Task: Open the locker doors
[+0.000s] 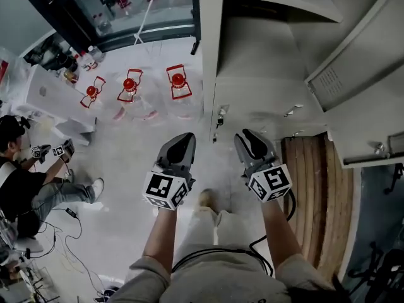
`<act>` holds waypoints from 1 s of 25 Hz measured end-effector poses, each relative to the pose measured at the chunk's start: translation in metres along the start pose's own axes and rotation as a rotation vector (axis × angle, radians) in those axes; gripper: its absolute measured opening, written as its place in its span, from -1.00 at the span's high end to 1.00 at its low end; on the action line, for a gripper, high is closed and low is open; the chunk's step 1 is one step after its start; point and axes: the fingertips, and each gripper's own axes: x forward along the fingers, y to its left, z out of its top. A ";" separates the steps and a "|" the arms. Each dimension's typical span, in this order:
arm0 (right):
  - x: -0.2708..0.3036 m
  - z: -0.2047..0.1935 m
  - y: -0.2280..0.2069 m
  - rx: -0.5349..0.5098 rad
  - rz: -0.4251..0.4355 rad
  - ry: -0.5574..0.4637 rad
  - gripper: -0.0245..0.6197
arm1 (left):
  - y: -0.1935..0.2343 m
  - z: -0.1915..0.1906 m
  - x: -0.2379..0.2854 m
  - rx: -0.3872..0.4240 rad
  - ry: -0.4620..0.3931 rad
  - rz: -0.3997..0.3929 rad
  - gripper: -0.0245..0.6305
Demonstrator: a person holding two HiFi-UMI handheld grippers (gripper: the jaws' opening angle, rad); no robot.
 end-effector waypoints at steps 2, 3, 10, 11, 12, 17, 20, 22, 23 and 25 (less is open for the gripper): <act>0.019 -0.018 -0.001 0.019 0.002 0.026 0.59 | 0.009 -0.010 0.006 -0.009 0.005 -0.001 0.93; 0.028 -0.027 -0.002 0.027 0.003 0.038 0.58 | 0.013 -0.015 0.009 -0.016 0.007 -0.002 0.93; 0.082 -0.084 -0.018 0.072 -0.001 0.082 0.50 | 0.036 -0.059 0.034 -0.059 0.013 -0.005 0.93; 0.089 -0.091 -0.021 0.076 -0.003 0.084 0.49 | 0.038 -0.065 0.037 -0.067 0.012 -0.003 0.93; 0.095 -0.096 -0.023 0.078 -0.003 0.084 0.49 | 0.041 -0.071 0.039 -0.074 0.011 -0.001 0.93; 0.121 -0.114 -0.033 0.037 -0.016 0.075 0.45 | 0.046 -0.099 0.051 -0.088 0.009 -0.002 0.93; 0.132 -0.118 -0.036 0.034 -0.030 0.060 0.45 | 0.047 -0.113 0.053 -0.090 0.014 -0.007 0.93; 0.138 -0.119 -0.035 0.024 -0.027 0.052 0.45 | 0.048 -0.120 0.053 -0.094 0.015 -0.007 0.93; 0.140 -0.120 -0.033 0.017 -0.022 0.049 0.45 | 0.049 -0.123 0.053 -0.094 0.015 -0.008 0.93; 0.142 -0.120 -0.031 0.011 -0.016 0.043 0.45 | 0.049 -0.126 0.053 -0.091 0.016 -0.011 0.93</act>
